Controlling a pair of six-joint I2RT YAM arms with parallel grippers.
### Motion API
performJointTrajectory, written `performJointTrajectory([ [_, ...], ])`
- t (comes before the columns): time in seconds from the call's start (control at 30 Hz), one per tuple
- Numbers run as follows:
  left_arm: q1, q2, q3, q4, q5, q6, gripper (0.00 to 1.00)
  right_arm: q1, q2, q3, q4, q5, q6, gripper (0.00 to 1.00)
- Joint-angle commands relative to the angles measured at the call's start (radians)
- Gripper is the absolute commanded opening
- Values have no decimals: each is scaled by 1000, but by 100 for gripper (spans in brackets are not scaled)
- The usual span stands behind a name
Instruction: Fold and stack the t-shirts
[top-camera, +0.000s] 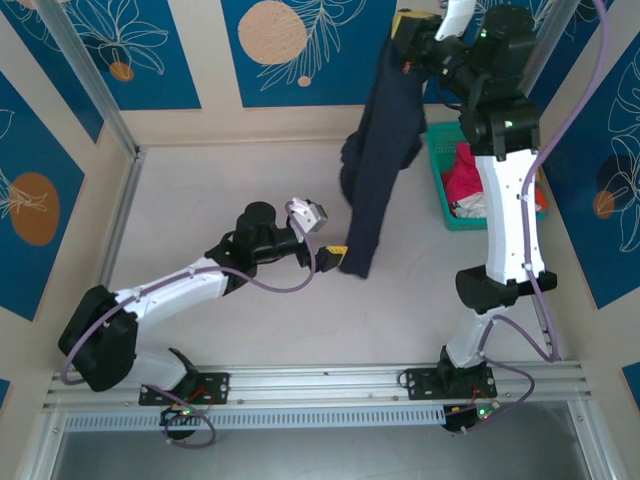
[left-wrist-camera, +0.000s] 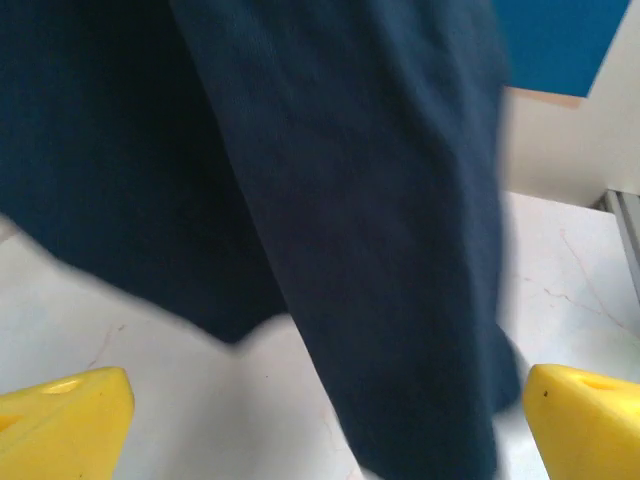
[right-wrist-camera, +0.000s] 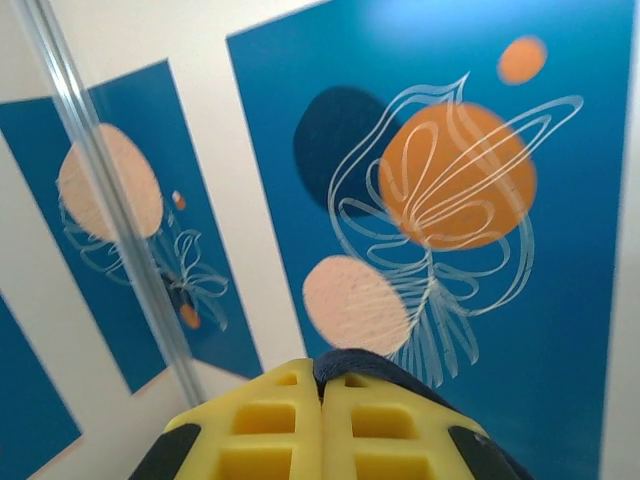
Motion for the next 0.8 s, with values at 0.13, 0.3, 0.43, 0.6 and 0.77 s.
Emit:
performJointTrajectory([
  [0.13,20,-180,-106,-111,-171,-45,100,6,11,-124,14,-41,64,0],
  [0.3,30,-270,-130,-211,-225,-75,100,28,18,-177,-22,-45,53,0],
  [0.43,43,-283,-107,-250,-281,-132,100,54,17,-168,-28,-32,10,0],
  [0.6,128,-304,-71,-268,-327,-258,100,102,43,-147,-44,-24,-38,0],
  [0.77,298,-342,-16,-403,-359,-482,100,208,95,-189,-75,13,-60,0],
])
